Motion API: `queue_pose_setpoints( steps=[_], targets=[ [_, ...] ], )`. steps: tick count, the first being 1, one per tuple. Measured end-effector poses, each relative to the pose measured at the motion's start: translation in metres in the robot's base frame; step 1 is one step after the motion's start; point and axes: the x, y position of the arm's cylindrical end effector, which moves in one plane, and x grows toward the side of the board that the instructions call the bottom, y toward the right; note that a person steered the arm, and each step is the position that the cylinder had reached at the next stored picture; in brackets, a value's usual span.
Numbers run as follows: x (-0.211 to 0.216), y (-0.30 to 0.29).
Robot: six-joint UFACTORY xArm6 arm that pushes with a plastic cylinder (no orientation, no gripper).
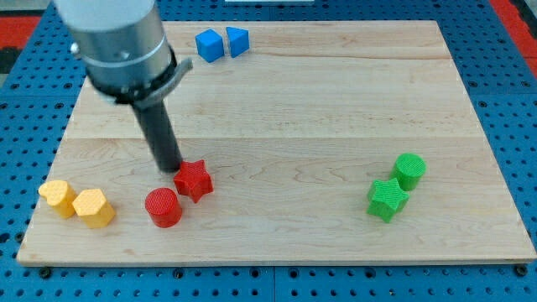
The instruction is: Slide red star to the center
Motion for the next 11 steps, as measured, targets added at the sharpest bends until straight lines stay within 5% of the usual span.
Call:
queue_pose_setpoints(
  steps=[1,2,3,4,7,8,9,10,11],
  targets=[
    [-0.029,0.067],
    [0.027,0.157],
    [0.132,0.12],
    [0.149,0.049],
    [0.1,0.02],
    [0.066,0.031],
    [-0.012,0.06],
    [-0.012,0.084],
    [0.006,0.027]
  ],
)
